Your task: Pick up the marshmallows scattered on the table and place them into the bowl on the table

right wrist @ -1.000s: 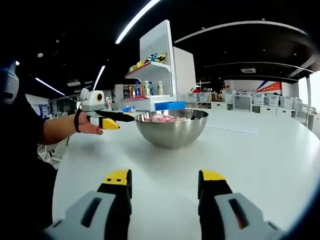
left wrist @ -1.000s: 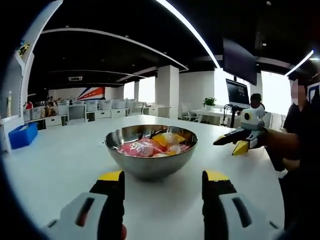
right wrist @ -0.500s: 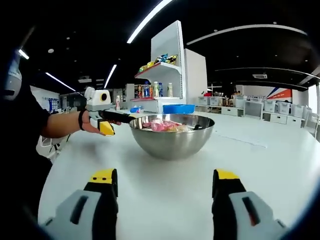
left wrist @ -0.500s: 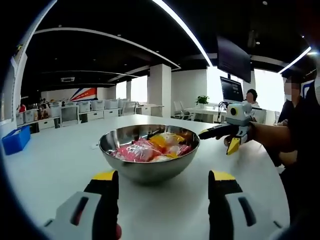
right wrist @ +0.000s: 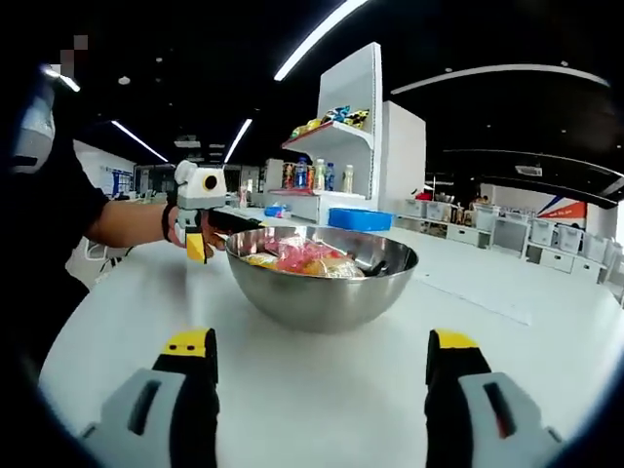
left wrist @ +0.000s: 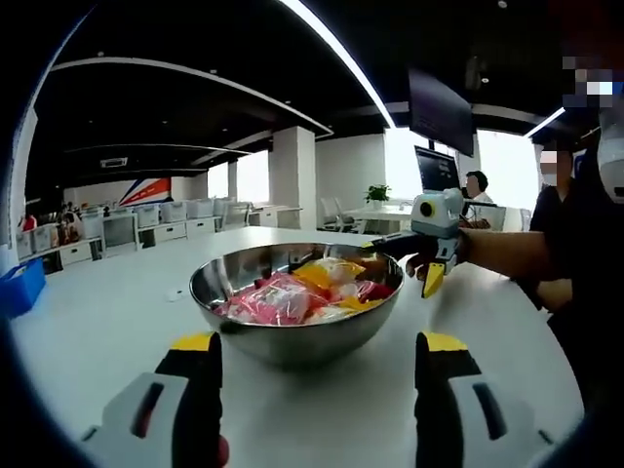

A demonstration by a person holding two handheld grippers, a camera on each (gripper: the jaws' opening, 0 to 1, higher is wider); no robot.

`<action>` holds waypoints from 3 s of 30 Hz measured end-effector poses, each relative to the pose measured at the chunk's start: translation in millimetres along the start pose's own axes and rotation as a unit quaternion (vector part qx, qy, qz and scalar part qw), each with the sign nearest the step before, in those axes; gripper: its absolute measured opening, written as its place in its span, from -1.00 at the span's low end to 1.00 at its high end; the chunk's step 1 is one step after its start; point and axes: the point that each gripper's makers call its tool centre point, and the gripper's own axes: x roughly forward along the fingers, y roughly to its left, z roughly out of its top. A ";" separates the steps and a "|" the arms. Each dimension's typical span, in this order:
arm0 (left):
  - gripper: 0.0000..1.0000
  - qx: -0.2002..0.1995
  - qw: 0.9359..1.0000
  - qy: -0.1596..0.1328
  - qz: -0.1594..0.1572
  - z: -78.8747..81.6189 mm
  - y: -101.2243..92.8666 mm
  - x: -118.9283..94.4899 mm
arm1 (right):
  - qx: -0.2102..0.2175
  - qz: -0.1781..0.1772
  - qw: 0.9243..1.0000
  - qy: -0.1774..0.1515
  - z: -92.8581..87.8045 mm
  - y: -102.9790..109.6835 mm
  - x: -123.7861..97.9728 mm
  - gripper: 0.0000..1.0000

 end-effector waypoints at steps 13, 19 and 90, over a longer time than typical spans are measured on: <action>0.62 0.019 0.999 -0.009 -0.031 -5.7 19.2 16.0 | -0.003 0.032 0.999 -0.011 6.2 -12.9 27.6 0.69; 0.62 0.013 0.999 -0.016 -0.043 -3.4 25.0 21.3 | -0.001 0.041 0.999 -0.001 0.2 -16.9 34.7 0.54; 0.91 0.021 0.994 -0.083 -0.070 53.1 62.7 78.1 | 0.003 0.068 0.990 -0.124 67.5 -66.1 56.6 0.82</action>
